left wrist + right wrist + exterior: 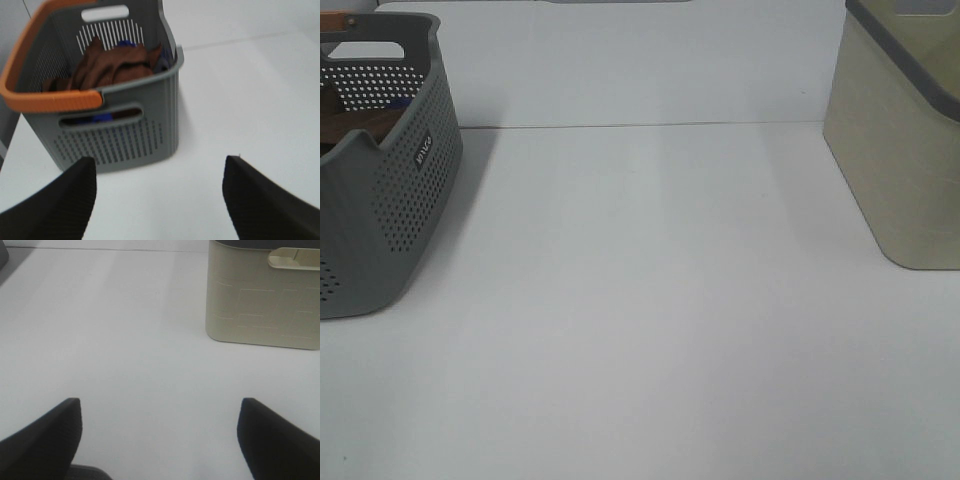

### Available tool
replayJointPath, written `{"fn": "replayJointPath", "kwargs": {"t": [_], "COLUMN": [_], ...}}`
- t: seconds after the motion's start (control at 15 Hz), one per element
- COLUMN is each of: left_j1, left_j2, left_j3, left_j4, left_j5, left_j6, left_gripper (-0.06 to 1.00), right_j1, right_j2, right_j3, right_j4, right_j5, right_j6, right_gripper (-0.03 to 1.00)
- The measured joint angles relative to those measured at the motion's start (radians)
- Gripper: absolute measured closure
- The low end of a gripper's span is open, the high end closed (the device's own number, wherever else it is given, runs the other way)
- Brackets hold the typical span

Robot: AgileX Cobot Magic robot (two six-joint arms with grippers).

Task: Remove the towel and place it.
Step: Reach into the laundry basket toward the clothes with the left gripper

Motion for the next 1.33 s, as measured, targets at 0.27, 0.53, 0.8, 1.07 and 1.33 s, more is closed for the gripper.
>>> {"fn": "replayJointPath", "kwargs": {"t": [0.27,0.53,0.8,1.07,1.33], "left_j1": [0.0,0.0,0.0,0.0,0.0], "left_j2": [0.176,0.552,0.938,1.295,1.519], "left_j3": [-0.003,-0.059,-0.255,-0.544,-0.782], "left_j4": [0.002,0.003,0.003,0.1,0.205], "left_j5": [-0.313,-0.418,-0.382,-0.191,-0.109], "left_j6": [-0.001,-0.04,-0.058,-0.163,-0.215], "left_gripper": [0.26,0.26,0.26,0.26,0.26], "right_j1": [0.0,0.0,0.0,0.0,0.0], "right_j2": [0.0,0.0,0.0,0.0,0.0], "right_j3": [0.0,0.0,0.0,0.0,0.0], "right_j4": [0.0,0.0,0.0,0.0,0.0], "right_j5": [0.0,0.0,0.0,0.0,0.0], "right_j6": [0.0,0.0,0.0,0.0,0.0], "right_gripper": [0.17,0.17,0.17,0.17,0.17]}}
